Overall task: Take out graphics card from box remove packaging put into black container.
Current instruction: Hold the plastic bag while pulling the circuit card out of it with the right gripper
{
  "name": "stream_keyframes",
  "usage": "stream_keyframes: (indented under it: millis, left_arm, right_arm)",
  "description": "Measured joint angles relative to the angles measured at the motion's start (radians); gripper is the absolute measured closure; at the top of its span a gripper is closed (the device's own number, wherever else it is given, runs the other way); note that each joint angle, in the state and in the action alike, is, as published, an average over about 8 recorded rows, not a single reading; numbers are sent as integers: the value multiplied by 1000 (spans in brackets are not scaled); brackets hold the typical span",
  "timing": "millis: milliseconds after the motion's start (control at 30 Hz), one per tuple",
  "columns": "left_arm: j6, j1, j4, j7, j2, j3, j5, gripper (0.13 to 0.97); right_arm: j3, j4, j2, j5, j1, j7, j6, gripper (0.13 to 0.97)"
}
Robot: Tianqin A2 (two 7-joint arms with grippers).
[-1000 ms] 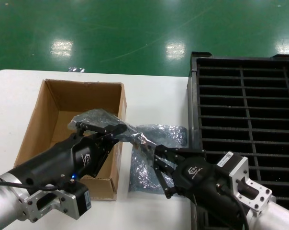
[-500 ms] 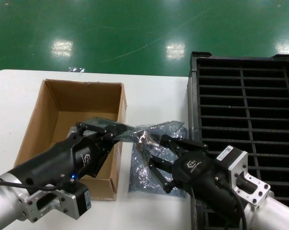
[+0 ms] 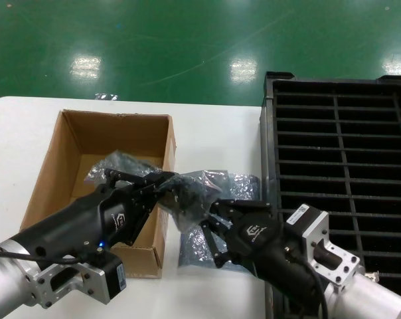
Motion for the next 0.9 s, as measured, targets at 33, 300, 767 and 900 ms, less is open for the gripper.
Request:
stream_keyframes:
  millis: [33,300,767,900]
  left_arm:
    - [0,0,0,0,0,0,0,958]
    - [0,0,0,0,0,0,0,958]
    - [0,0,0,0,0,0,0,958]
    - [0,0,0,0,0,0,0,958]
  right_arm:
    - [-2,-3,-1,2,1,-3,0,887]
    - [-5,-6,0,10,-5,-7,2,922]
    - [11,-5,-6,-12,-18,13,3,926]
    - [11,-8,-5,-8,-17,8,3,896]
